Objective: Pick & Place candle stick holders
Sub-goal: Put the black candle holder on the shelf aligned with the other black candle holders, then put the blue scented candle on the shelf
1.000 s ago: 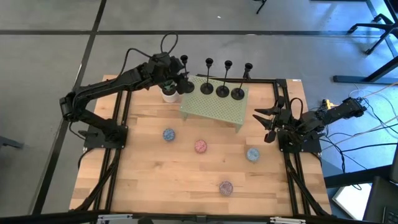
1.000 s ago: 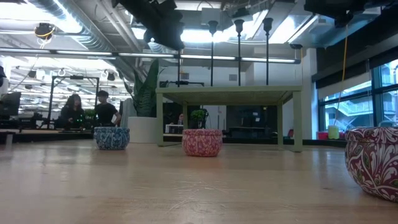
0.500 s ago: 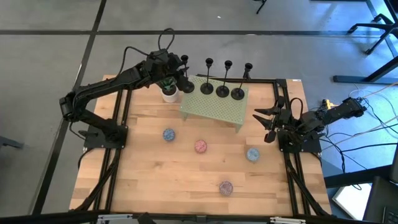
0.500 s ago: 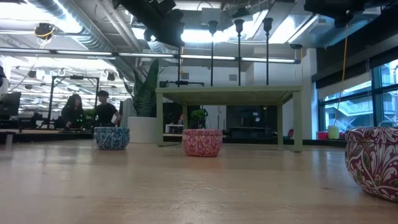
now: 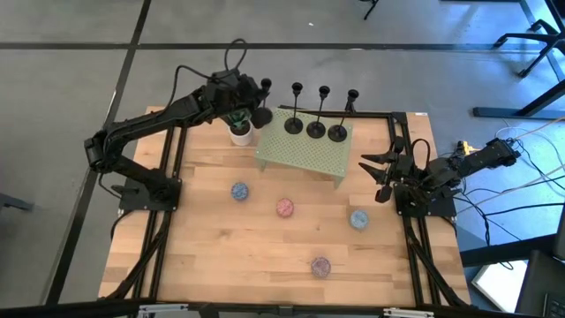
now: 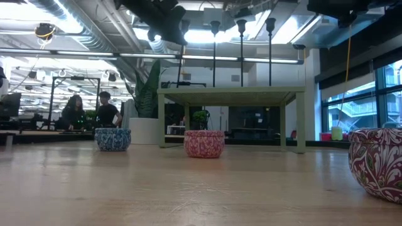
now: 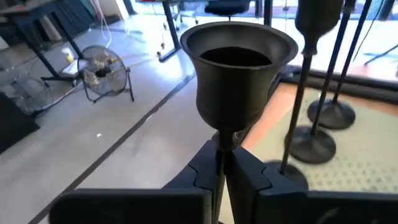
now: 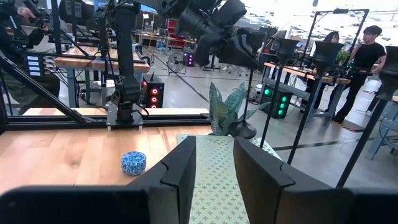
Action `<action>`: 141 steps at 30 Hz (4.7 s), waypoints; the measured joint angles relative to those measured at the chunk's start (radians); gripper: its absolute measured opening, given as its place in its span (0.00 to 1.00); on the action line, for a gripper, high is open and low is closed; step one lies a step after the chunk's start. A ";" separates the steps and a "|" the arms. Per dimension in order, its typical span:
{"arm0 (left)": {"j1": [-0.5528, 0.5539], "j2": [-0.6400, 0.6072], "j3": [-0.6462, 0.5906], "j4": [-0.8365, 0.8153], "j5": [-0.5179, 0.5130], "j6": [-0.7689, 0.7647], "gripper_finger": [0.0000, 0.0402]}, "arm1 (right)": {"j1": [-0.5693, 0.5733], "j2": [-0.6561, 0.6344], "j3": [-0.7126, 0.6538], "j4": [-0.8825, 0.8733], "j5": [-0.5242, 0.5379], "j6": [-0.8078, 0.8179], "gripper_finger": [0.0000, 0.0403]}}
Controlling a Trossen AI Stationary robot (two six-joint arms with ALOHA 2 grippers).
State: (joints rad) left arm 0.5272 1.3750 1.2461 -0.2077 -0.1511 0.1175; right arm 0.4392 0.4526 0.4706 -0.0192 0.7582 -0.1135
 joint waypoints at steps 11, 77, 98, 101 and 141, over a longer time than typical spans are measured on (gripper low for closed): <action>-0.001 0.000 0.000 0.052 0.050 -0.034 0.04 | 0.000 0.000 0.000 0.000 0.000 0.000 0.28; -0.022 0.031 0.000 0.064 0.117 -0.026 0.31 | 0.000 0.000 0.000 0.000 0.000 0.000 0.28; -0.189 -0.226 0.000 -0.359 0.117 -0.012 0.46 | 0.000 0.093 0.000 0.087 -0.235 0.027 0.38; -0.248 -0.247 0.000 -0.449 0.118 -0.060 0.47 | 0.000 0.132 0.000 0.129 -0.235 0.023 0.45; -0.545 0.034 -0.422 -0.495 0.058 -0.320 0.82 | -0.001 0.189 0.001 0.180 -0.306 -0.026 0.72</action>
State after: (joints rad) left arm -0.0180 1.4086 0.8242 -0.7029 -0.0933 -0.2029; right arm 0.4385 0.6415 0.4712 0.1607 0.4519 -0.1391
